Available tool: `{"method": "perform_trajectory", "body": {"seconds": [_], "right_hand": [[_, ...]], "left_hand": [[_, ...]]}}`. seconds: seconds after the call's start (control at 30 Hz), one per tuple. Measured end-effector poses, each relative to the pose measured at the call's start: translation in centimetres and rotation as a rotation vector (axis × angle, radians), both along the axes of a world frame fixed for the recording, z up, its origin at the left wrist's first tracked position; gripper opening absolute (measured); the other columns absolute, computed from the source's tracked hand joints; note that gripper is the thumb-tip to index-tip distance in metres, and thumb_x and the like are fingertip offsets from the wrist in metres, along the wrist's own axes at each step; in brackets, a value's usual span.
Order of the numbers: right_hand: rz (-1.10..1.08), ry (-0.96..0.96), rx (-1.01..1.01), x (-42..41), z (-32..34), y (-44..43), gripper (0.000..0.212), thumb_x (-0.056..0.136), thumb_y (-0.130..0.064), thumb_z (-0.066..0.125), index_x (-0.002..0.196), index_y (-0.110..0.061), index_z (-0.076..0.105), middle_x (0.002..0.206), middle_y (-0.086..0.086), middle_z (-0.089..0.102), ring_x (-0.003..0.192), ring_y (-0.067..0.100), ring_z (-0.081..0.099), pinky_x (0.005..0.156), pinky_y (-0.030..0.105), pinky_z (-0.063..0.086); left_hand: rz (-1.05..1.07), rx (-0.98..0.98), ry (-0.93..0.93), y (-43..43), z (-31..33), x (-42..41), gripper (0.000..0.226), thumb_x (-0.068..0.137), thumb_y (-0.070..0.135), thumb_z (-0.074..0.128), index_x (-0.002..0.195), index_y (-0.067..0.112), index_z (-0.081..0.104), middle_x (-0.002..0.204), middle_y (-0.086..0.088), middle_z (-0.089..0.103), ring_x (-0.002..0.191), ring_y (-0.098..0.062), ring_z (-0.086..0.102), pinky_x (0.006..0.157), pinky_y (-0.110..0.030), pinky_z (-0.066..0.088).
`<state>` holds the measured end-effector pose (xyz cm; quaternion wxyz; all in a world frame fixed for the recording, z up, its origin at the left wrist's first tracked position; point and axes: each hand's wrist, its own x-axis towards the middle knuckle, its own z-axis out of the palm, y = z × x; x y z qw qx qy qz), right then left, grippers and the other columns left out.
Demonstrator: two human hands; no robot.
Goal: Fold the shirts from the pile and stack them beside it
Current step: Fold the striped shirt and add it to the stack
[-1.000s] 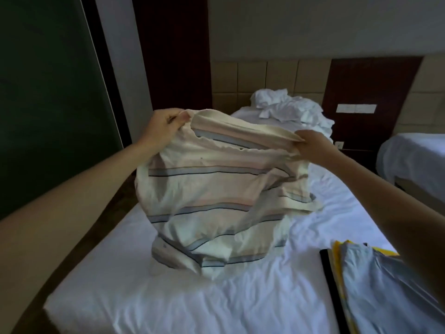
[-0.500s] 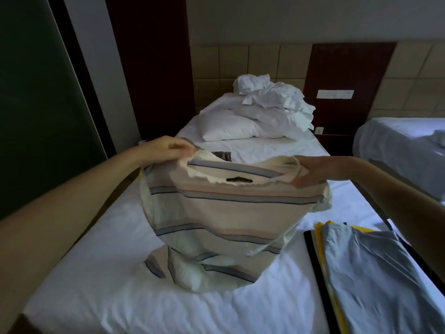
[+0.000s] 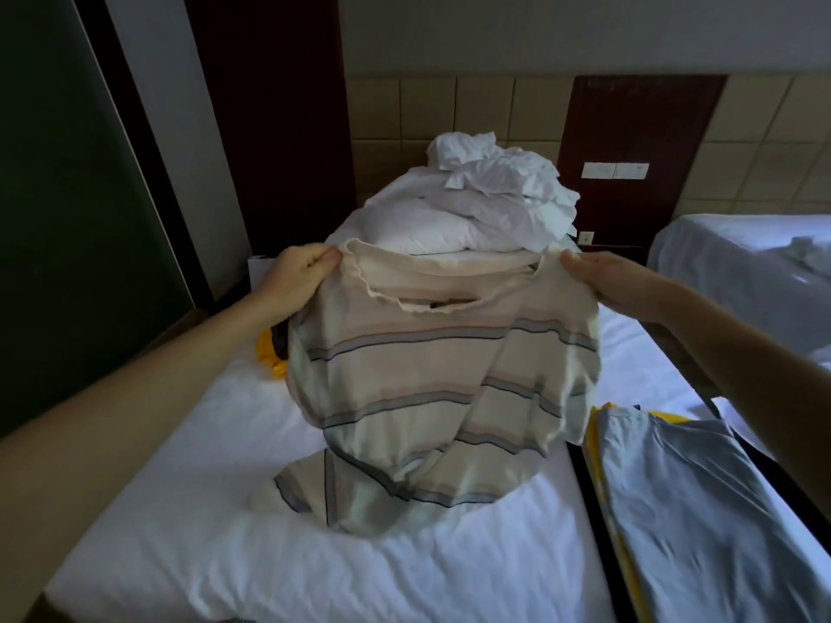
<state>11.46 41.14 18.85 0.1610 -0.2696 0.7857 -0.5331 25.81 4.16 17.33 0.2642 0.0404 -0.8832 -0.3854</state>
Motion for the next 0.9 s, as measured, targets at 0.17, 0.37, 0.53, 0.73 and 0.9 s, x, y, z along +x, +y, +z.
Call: {"method": "perform_trajectory", "body": {"seconds": [0.17, 0.37, 0.53, 0.73, 0.9], "right_hand": [[-0.189, 0.224, 0.004, 0.7, 0.1, -1.8, 0.028, 0.099, -0.040, 0.041, 0.086, -0.024, 0.061, 0.079, -0.005, 0.060, 0.069, 0.007, 0.060, 0.066, 0.024, 0.045], [-0.336, 0.581, 0.247, 1.8, -2.0, -1.9, 0.036, 0.100, -0.029, 0.042, 0.067, -0.016, 0.048, 0.067, 0.001, 0.047, 0.070, 0.017, 0.046, 0.062, 0.029, 0.033], [0.066, 0.132, 0.619, 2.8, -8.0, 0.8, 0.016, 0.089, -0.031, 0.063, 0.090, -0.015, 0.065, 0.091, -0.003, 0.062, 0.081, 0.008, 0.057, 0.069, 0.013, 0.041], [0.032, 0.076, 0.655, 3.5, -12.3, 1.5, 0.027, 0.095, -0.032, 0.054, 0.095, -0.007, 0.063, 0.089, 0.005, 0.057, 0.077, 0.012, 0.054, 0.067, 0.023, 0.038], [-0.197, 0.105, 0.442, 2.2, -12.6, 1.4, 0.054, 0.093, -0.043, 0.052, 0.099, 0.010, 0.062, 0.087, 0.012, 0.059, 0.080, 0.016, 0.050, 0.071, 0.029, 0.036]], "left_hand": [[0.188, 0.022, 0.128, 0.9, -0.7, -0.5, 0.038, 0.102, 0.028, 0.038, 0.083, 0.001, 0.056, 0.073, -0.014, 0.052, 0.068, -0.023, 0.050, 0.063, -0.035, 0.036], [0.158, -0.533, -0.034, 0.3, -1.8, 0.5, 0.034, 0.101, 0.030, 0.040, 0.083, 0.005, 0.054, 0.074, -0.020, 0.057, 0.068, -0.032, 0.055, 0.058, -0.036, 0.033], [-0.221, -0.342, -0.520, -0.9, -5.3, 2.3, 0.045, 0.085, 0.047, 0.063, 0.072, 0.007, 0.050, 0.062, -0.001, 0.038, 0.055, -0.007, 0.034, 0.052, -0.020, 0.026], [-0.133, -0.380, -0.739, -2.1, -10.6, 3.6, 0.026, 0.091, -0.004, 0.045, 0.090, 0.009, 0.067, 0.068, -0.010, 0.046, 0.064, -0.020, 0.043, 0.056, -0.026, 0.028], [0.054, 0.149, -0.355, -1.9, -10.9, 3.2, 0.025, 0.101, 0.015, 0.040, 0.117, 0.022, 0.058, 0.083, -0.013, 0.064, 0.079, -0.024, 0.059, 0.060, -0.024, 0.044]]}}
